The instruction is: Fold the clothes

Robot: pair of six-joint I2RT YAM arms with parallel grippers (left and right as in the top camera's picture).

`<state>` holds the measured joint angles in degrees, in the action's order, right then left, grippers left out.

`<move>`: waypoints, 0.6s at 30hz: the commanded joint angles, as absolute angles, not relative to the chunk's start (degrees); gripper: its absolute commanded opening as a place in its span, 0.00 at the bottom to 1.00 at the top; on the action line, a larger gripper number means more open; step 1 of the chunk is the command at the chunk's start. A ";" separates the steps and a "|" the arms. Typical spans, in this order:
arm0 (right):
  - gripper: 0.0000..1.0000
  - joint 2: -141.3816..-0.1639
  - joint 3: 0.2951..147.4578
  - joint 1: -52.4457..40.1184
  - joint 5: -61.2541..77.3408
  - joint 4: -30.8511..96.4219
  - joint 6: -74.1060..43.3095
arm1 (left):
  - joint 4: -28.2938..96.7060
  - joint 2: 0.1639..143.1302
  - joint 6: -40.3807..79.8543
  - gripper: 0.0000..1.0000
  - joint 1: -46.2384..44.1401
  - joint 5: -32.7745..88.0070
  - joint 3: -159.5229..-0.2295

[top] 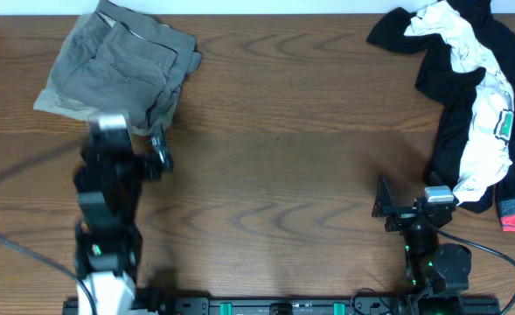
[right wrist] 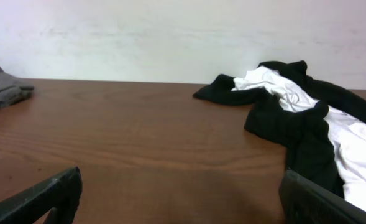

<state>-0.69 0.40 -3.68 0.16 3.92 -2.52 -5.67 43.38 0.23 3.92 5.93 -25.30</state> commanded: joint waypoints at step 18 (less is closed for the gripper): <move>0.99 -0.32 0.30 -3.70 -0.19 4.16 -2.09 | -4.99 10.22 0.58 0.98 3.95 4.89 -0.23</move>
